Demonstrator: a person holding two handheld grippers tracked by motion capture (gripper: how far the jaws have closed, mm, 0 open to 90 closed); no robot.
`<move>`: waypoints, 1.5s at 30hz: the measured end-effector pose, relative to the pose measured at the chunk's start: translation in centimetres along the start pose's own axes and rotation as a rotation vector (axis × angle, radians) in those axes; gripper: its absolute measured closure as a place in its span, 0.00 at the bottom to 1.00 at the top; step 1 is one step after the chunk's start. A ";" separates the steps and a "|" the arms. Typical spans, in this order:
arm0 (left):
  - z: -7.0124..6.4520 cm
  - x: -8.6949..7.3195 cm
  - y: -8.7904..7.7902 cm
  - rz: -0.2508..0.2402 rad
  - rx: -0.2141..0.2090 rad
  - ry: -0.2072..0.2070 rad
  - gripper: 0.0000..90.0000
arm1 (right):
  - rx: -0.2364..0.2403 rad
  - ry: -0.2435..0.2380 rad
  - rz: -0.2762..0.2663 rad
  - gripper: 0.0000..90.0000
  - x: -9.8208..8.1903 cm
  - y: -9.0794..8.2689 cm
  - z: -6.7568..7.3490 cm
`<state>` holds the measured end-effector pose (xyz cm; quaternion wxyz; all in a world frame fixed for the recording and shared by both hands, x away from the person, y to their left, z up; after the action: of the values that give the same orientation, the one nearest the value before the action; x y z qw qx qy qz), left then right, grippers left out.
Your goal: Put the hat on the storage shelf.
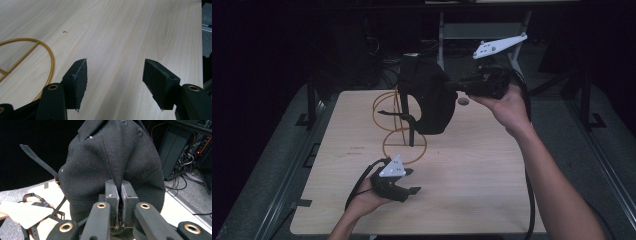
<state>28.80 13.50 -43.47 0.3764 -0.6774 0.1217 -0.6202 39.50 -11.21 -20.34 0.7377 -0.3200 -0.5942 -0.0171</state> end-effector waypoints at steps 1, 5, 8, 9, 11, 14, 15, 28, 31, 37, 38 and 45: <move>0.1 0.0 -0.1 0.004 0.001 0.004 0.40 | 0.003 0.000 -0.001 0.96 0.2 0.2 -0.1; 0.2 0.0 -0.2 -0.003 0.007 -0.006 0.40 | 0.011 -0.009 0.002 0.96 1.3 1.3 -0.4; 0.4 0.0 -0.4 -0.005 0.011 -0.004 0.40 | 0.013 -0.011 0.010 0.96 2.1 2.2 -0.4; 0.4 0.0 -0.4 -0.011 0.010 -0.009 0.40 | 0.018 0.000 0.011 0.96 2.3 2.6 -0.4; 0.3 0.0 -0.4 -0.013 0.009 -0.012 0.40 | 0.017 -0.014 0.023 0.96 2.7 3.3 -0.4; 0.3 0.0 -0.4 -0.006 0.008 -0.009 0.40 | 0.015 -0.013 0.036 0.96 3.2 4.3 -0.5; 0.3 0.0 -0.4 -0.007 0.007 -0.008 0.40 | 0.016 -0.011 0.041 0.96 3.4 4.5 -0.6; 0.4 0.1 -0.5 -0.009 0.004 0.000 0.40 | 0.045 -0.013 0.055 0.96 5.2 8.3 -0.4; 0.5 0.0 -0.5 -0.013 0.003 -0.003 0.40 | 0.052 -0.011 0.063 0.96 5.6 9.2 -0.4; 0.3 0.1 -0.3 -0.012 -0.003 -0.001 0.40 | 0.067 -0.001 0.077 0.96 5.8 10.9 -0.4; 0.3 0.1 -0.3 -0.013 -0.003 -0.001 0.40 | 0.071 0.007 0.076 0.96 5.8 11.1 -0.3; 0.3 0.2 -0.4 -0.013 -0.003 0.008 0.40 | 0.079 0.011 0.094 0.95 5.9 12.8 -0.2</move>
<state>29.01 13.74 -43.09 0.3708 -0.6763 0.1195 -0.6251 46.60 0.94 -20.89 0.7531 -0.3180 -0.5746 0.0391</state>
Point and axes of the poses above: each handheld gripper's, and its own axes: y roughly forward along the jaws, x roughly out of its top, z roughly to its left, the point moved 3 cm from there along y, roughly forward along the jaws, and after that the axes turned 3 degrees about y, right-handed, at the moved point
